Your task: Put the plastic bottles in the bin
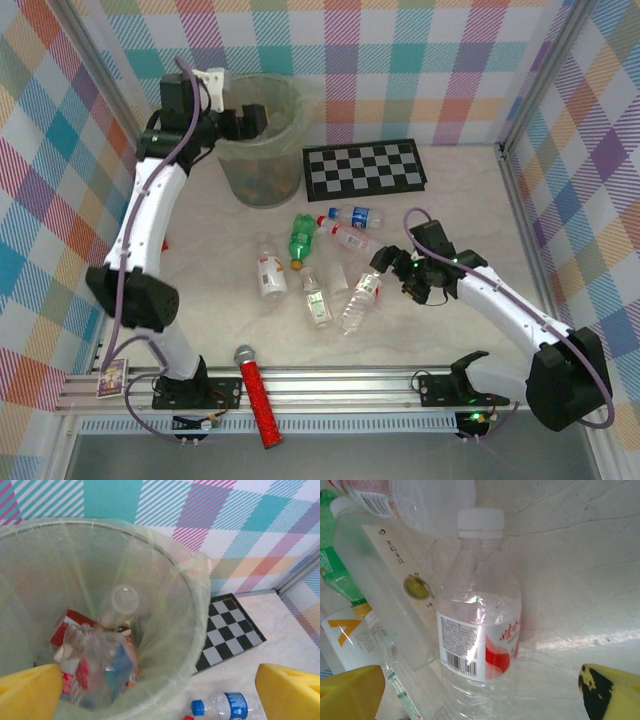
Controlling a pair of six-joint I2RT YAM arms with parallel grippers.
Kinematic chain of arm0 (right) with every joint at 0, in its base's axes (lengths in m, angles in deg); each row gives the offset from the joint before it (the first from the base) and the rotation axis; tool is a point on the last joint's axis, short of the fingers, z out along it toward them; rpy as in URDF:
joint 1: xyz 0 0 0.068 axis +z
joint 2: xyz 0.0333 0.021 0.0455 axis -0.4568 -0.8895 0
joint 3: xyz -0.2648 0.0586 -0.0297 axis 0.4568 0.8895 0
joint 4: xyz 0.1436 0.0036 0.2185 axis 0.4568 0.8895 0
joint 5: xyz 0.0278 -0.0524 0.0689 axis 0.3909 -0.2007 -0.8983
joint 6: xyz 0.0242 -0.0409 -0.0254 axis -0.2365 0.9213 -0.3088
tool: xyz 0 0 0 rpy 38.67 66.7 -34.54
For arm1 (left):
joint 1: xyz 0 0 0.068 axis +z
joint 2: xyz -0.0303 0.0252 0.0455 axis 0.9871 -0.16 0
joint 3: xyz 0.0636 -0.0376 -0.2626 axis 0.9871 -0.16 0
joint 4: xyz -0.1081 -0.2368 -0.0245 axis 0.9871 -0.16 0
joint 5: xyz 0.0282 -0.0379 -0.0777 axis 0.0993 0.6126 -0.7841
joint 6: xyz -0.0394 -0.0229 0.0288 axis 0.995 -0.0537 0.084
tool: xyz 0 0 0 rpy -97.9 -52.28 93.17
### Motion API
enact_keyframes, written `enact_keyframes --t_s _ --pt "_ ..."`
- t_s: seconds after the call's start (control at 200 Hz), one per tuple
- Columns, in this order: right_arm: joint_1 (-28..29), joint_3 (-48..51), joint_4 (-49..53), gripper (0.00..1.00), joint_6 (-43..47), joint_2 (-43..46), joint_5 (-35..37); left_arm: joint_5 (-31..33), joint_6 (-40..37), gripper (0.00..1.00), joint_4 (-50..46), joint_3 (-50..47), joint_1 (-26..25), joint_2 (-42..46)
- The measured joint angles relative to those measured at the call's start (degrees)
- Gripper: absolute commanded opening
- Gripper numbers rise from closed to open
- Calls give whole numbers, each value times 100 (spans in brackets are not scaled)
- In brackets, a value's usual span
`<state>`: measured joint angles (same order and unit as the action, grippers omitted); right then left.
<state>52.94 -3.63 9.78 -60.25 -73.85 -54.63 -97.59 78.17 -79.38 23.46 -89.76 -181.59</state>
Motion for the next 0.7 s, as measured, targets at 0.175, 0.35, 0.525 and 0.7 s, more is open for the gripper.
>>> enact_keyframes --t_s 0.175,0.35,0.525,0.7 --pt "85 48 -262 99 -525 -380 138 59 190 98 369 -1788 -361 1434" --pt "149 22 -389 100 -782 -870 227 -4 466 98 603 -3036 -815 2129" --pt "243 -188 -514 99 -824 -1440 214 -55 957 97 695 -4271 -1182 2562" --pt "343 -466 -671 97 -824 -1945 151 -35 1357 98 789 -5025 -1692 2865"
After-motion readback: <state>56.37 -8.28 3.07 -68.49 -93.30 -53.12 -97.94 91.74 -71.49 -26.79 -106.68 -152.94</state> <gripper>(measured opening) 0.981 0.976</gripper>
